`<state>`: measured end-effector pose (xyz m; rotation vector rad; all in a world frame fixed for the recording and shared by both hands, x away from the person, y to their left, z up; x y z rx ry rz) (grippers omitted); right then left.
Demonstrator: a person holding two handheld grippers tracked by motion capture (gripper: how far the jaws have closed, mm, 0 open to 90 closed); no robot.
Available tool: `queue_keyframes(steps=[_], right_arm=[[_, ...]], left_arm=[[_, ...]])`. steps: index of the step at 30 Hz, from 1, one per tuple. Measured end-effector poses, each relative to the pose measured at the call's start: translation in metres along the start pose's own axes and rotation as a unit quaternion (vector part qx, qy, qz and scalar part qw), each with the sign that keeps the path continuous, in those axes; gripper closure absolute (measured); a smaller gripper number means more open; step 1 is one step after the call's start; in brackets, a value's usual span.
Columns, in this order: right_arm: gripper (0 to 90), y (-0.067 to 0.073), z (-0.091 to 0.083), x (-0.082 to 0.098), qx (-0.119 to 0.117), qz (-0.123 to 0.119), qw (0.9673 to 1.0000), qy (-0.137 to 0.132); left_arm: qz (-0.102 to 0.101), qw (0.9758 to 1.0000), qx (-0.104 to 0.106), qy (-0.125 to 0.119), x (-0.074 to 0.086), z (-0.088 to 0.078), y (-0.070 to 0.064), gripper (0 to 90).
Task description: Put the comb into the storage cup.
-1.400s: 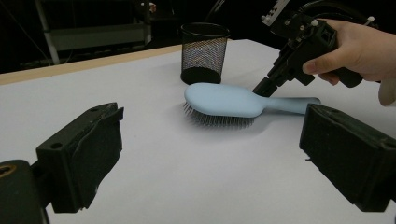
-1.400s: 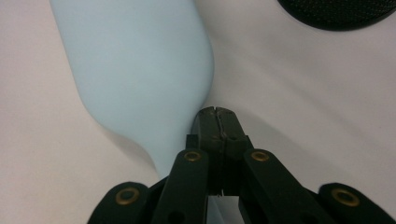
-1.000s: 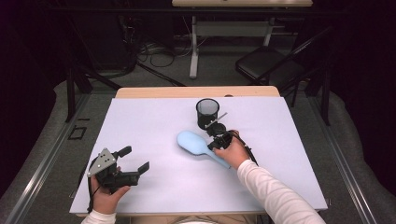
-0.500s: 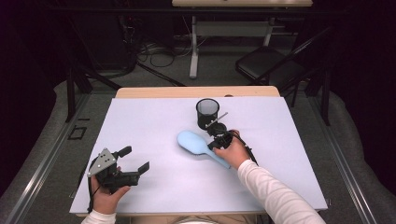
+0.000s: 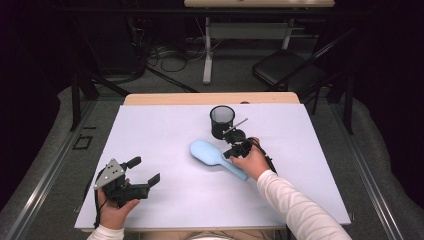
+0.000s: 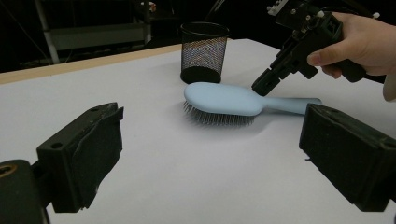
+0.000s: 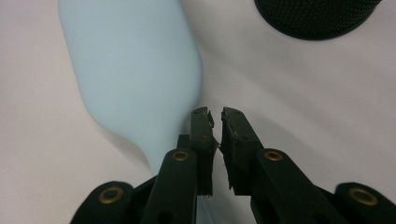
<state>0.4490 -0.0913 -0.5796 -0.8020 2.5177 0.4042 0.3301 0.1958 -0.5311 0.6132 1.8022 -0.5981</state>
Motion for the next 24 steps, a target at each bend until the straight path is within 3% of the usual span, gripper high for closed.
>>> queue_keyframes(steps=[10, 19, 24], right_arm=[[74.9, 0.001, -0.009, -0.002, 0.003, -0.005, 1.0, -0.005], [60.8, 0.003, -0.014, -0.006, -0.002, 0.005, 0.9997, -0.023], [57.5, 0.003, -0.018, -0.007, -0.005, 0.009, 0.9997, -0.022]], left_arm=[[0.0, 1.0, 0.0, 0.0, 0.0, 0.0, 0.0, 6.0], [0.0, 1.0, 0.0, 0.0, 0.0, 0.0, 0.0, 6.0], [0.0, 1.0, 0.0, 0.0, 0.0, 0.0, -0.001, 6.1]])
Point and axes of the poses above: each handheld gripper's, and its own axes: z roughly forward along the jaws, x roughly out of its underside, y roughly to its left, the point moved 7 cm from there along z, roughly forward along the jaws, and after that the axes turned 1 degree about -x, right-handed, at the moved point
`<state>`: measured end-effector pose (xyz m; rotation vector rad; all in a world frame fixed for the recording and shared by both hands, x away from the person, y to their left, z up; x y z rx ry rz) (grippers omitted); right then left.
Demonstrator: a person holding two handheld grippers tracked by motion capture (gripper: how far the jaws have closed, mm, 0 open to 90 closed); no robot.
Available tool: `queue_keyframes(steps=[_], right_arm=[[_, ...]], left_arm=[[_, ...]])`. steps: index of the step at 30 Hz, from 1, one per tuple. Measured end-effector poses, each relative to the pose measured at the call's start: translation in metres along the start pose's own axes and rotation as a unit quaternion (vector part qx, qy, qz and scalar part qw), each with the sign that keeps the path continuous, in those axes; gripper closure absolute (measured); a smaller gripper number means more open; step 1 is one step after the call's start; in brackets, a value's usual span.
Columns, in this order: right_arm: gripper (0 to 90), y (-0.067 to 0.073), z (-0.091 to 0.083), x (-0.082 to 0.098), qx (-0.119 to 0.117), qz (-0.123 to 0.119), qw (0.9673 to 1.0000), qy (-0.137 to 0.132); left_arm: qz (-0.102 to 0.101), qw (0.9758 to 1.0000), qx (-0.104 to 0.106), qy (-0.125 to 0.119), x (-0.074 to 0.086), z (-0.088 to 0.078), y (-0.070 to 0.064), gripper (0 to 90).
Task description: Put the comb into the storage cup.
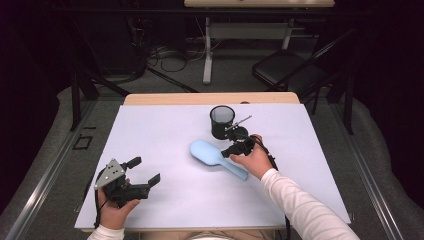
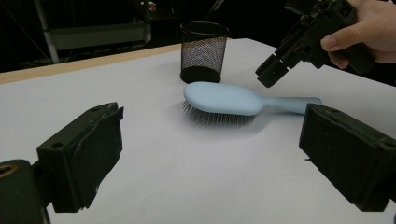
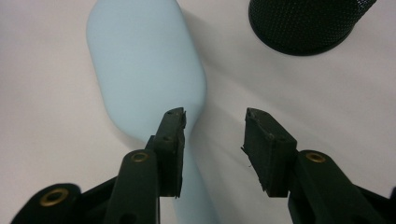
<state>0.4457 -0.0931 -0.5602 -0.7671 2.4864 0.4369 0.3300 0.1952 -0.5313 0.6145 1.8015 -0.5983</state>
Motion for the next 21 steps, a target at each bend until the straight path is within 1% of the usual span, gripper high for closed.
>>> queue_keyframes(steps=[2, 7, 10, 11, 12, 14, 16, 19, 20, 21], right_arm=[[55.2, -0.0006, -0.0017, -0.0004, 0.002, -0.004, 1.0, 0.002], [50.1, 0.0003, -0.0061, -0.0036, 0.001, -0.005, 0.9999, -0.009], [47.2, 0.0016, -0.0076, -0.0042, 0.001, -0.007, 0.9999, -0.01], [45.2, 0.0027, -0.0075, -0.0048, -0.002, -0.008, 0.9999, -0.015], [43.7, 0.0026, -0.0076, -0.0053, 0.002, -0.013, 0.9997, -0.02], [42.4, 0.0027, -0.0088, -0.0052, 0.006, -0.02, 0.9996, -0.017], [40.7, 0.0042, -0.0089, -0.0056, 0.003, -0.015, 0.9997, -0.021], [39.0, 0.0053, -0.0099, -0.006, 0.001, -0.021, 0.9995, -0.022], [38.9, 0.0058, -0.0089, -0.0073, -0.001, -0.023, 0.9991, -0.035], [38.7, 0.0062, -0.0103, -0.0066, -0.001, -0.027, 0.9992, -0.028]], left_arm=[[0.0, 1.0, 0.001, 0.0, 0.0, -0.0001, 0.0, 6.1], [0.001, 1.0, -0.001, 0.001, 0.0001, -0.0001, -0.0003, 6.1], [0.001, 1.0, -0.001, 0.001, 0.0001, -0.0002, -0.0002, 6.1], [0.001, 1.0, -0.001, 0.001, 0.0, -0.0003, -0.0002, 6.1], [0.001, 1.0, -0.001, 0.0, 0.0, -0.0004, -0.0002, 6.1], [0.001, 1.0, 0.0, 0.0, 0.0, -0.0002, -0.0005, 6.1], [0.002, 1.0, -0.001, 0.001, 0.0001, -0.0001, -0.0006, 6.1], [0.002, 1.0, 0.0, 0.001, 0.0, -0.0001, -0.0009, 6.1], [0.002, 1.0, 0.001, 0.001, 0.0001, -0.0002, -0.001, 6.3], [0.002, 1.0, 0.001, 0.001, 0.0002, -0.0001, -0.0011, 6.7]])
Point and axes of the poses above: each handheld gripper's, and its own axes: z roughly forward along the jaws, x roughly out of its underside, y roughly to its left, the point moved 7 cm from there along z, roughly forward along the jaws, and after that the axes turned 1 degree about -x, right-handed, at the moved point
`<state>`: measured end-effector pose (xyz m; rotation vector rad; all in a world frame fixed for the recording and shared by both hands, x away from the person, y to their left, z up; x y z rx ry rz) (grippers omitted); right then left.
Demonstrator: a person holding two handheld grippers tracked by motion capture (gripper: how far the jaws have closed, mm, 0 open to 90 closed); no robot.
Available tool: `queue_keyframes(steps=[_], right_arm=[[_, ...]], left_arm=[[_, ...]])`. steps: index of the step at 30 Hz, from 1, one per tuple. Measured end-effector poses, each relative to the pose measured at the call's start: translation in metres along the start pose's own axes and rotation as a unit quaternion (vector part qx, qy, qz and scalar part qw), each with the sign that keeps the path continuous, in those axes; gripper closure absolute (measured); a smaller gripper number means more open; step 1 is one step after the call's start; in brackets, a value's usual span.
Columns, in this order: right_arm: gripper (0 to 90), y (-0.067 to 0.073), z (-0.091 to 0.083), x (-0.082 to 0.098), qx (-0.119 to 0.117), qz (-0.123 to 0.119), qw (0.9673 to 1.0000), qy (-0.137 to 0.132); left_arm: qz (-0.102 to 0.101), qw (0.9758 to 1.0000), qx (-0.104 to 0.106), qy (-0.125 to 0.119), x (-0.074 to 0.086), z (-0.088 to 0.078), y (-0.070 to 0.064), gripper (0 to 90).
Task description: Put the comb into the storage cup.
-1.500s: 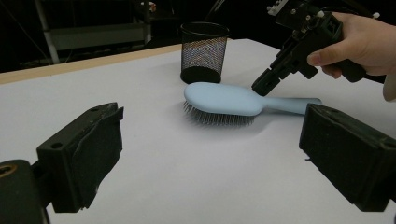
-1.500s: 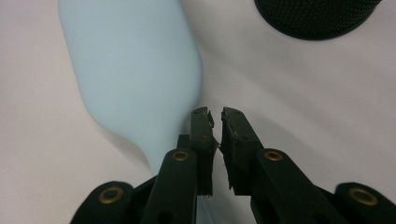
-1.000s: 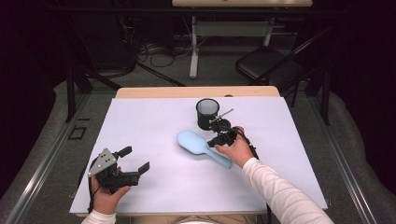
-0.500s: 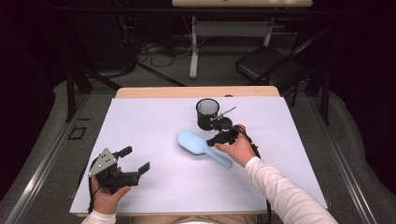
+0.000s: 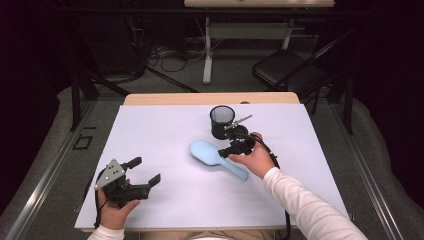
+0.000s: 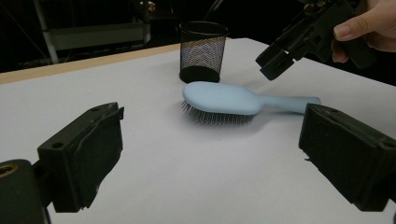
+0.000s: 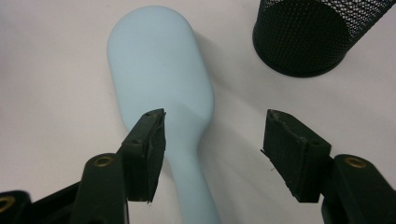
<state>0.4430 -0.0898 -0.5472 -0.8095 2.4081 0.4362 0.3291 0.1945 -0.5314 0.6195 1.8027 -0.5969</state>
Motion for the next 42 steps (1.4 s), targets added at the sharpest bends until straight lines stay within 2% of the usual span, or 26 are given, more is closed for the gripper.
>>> queue_keyframes(steps=[5, 9, 11, 13, 21, 23, 26, 32, 38, 42], right_arm=[[37.1, 0.001, -0.002, 0.0, 0.007, -0.009, 0.9999, 0.001], [35.6, 0.002, -0.006, -0.001, 0.006, -0.006, 1.0, 0.004], [32.1, 0.002, -0.007, -0.001, 0.005, 0.002, 1.0, 0.006], [29.5, 0.001, -0.009, -0.001, 0.009, -0.009, 0.9999, 0.009], [15.5, -0.004, -0.01, 0.0, 0.019, -0.01, 0.9995, 0.022], [14.7, -0.004, -0.009, 0.0, 0.017, -0.009, 0.9997, 0.018], [10.9, -0.005, -0.01, 0.0, 0.023, -0.011, 0.9993, 0.026], [0.0, -0.003, -0.008, 0.0, 0.012, -0.01, 0.9995, 0.028], [0.0, -0.002, -0.007, 0.002, 0.016, -0.022, 0.9989, 0.038], [0.0, -0.002, -0.004, 0.002, 0.023, -0.032, 0.9986, 0.035]], left_arm=[[0.001, 1.0, 0.0, -0.002, 0.0, 0.0, 0.0, 6.7], [0.0, 1.0, -0.001, -0.002, 0.0, 0.0, 0.0, 6.7], [0.001, 1.0, 0.0, -0.002, 0.0, 0.0, 0.0, 6.7], [0.001, 1.0, -0.001, -0.002, 0.0, 0.0, 0.0, 6.7], [0.003, 1.0, -0.001, 0.0, 0.0, 0.0, 0.0, 6.7], [0.002, 1.0, -0.002, 0.0, 0.0, 0.0, 0.0, 6.7], [0.001, 1.0, -0.002, 0.0, 0.0, 0.0, 0.0, 6.7], [0.002, 1.0, -0.002, 0.001, 0.0, 0.0, 0.0, 6.7], [0.002, 1.0, -0.002, 0.001, 0.0, 0.0, 0.0, 6.8], [0.003, 1.0, -0.001, 0.001, 0.0, 0.0, 0.0, 6.7]])
Point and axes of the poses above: each handheld gripper's, and its own axes: z roughly forward along the jaws, x roughly out of its underside, y roughly to its left, the point moved 7 cm from there along z, roughly forward along the jaws, and after that the axes turned 1 degree about -x, right-handed, at the moved point
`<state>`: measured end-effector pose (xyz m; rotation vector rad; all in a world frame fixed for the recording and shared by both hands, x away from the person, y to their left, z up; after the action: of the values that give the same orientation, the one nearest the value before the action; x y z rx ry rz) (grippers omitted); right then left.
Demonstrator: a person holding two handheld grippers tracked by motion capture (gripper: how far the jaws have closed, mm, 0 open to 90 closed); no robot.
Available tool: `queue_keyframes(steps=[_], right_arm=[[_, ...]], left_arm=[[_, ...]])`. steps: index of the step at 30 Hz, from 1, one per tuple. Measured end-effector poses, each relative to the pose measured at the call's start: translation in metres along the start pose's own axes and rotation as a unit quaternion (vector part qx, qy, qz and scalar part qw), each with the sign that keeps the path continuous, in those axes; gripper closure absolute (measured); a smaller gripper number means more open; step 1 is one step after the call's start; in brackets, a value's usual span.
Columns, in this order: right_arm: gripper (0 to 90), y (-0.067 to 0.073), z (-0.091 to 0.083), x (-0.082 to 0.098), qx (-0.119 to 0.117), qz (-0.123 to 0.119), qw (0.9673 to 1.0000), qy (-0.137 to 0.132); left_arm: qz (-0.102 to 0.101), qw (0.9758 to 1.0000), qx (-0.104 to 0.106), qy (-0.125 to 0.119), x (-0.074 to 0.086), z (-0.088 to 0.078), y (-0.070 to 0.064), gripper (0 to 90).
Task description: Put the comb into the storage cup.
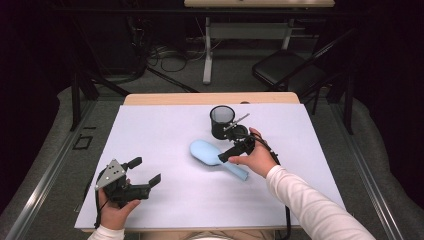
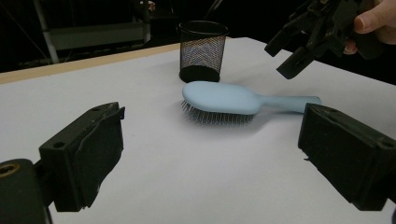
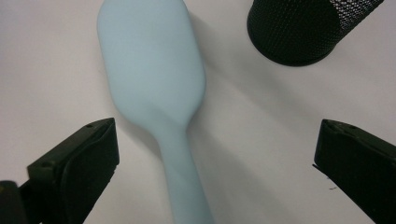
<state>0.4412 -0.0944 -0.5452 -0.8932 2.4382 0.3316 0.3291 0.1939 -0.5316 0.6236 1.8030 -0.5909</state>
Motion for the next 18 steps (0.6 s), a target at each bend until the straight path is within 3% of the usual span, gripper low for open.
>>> queue_keyframes(steps=[1, 18], right_arm=[[0.0, 0.001, -0.001, 0.001, 0.001, 0.0, 0.9999, 0.012], [0.0, 0.0, 0.012, 0.006, 0.012, -0.024, 0.9988, 0.041]], left_arm=[[-0.001, 1.0, 0.0, 0.0, 0.0, 0.0, 0.0, 6.7], [0.0, 1.0, 0.001, 0.001, 0.0, 0.0, 0.0, 6.8]])
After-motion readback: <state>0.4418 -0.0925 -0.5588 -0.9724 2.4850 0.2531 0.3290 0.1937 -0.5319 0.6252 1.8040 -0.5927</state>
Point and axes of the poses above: each handheld gripper's, and its own axes: z roughly forward along the jaws, x roughly out of its underside, y roughly to its left, the point moved 7 cm from there along z, roughly forward along the jaws, and after that the axes turned 1 degree about -x, right-handed, at the moved point
